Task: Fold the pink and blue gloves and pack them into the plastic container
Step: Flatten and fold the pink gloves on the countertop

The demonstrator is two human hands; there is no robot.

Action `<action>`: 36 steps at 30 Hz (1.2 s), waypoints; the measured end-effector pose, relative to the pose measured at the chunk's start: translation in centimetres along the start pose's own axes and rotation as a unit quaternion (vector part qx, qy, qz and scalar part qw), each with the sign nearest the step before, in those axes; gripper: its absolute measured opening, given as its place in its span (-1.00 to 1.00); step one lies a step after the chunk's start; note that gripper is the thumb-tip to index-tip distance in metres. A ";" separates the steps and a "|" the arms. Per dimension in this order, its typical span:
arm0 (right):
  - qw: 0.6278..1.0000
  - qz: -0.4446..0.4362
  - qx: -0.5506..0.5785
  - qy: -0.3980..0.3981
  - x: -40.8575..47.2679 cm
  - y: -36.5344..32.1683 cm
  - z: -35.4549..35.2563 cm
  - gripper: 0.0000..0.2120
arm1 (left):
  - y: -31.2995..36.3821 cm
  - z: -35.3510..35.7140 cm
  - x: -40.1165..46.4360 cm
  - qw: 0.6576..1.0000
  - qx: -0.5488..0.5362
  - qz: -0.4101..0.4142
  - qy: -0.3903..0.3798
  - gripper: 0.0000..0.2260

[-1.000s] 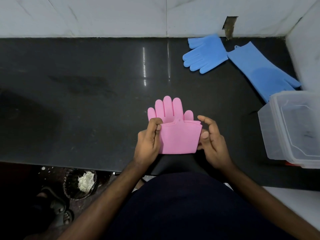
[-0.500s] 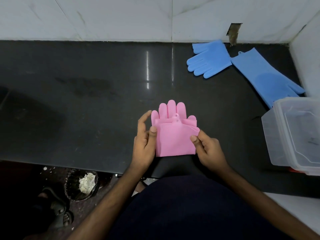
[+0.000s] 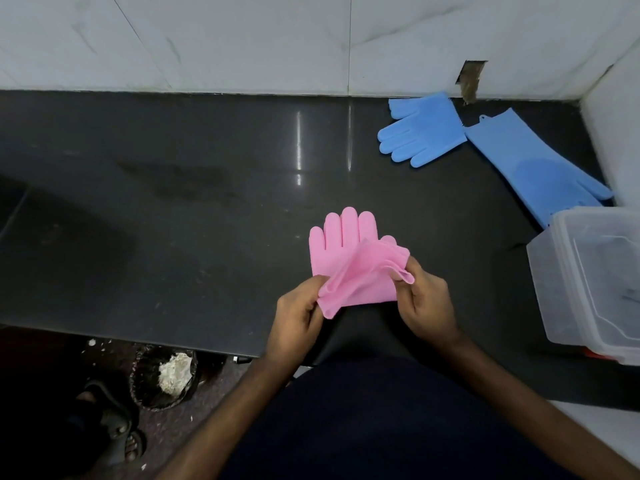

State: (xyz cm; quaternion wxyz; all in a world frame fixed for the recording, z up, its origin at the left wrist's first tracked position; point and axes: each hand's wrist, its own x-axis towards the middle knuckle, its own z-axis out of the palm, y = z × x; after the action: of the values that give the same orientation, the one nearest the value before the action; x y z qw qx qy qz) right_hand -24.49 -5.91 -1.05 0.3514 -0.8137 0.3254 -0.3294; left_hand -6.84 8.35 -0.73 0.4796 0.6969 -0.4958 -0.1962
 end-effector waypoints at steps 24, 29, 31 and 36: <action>0.968 0.187 -0.139 -0.096 3.5 1.1 2.2 -0.66 | -0.8 1.4 4.7 0.954 -0.061 -0.290 0.037 -0.59; 0.962 0.210 -0.140 -0.103 3.8 0.8 2.1 -0.65 | -1.0 1.3 5.1 0.944 -0.084 -0.317 0.027 -0.57; 0.959 0.220 -0.140 -0.115 3.8 0.3 1.6 -0.68 | -1.0 1.3 5.2 0.945 -0.072 -0.318 0.025 -0.58; 0.938 0.135 -0.292 -0.127 4.1 -2.1 0.3 -0.44 | -1.1 1.4 5.7 0.942 -0.050 -0.331 0.020 -0.61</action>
State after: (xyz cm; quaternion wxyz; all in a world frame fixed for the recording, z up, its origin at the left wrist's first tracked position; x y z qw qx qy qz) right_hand -21.23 -7.79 1.72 0.1778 -0.8640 0.4669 -0.0630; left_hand -4.88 2.76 -1.20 0.4321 0.8004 -0.2172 -0.3543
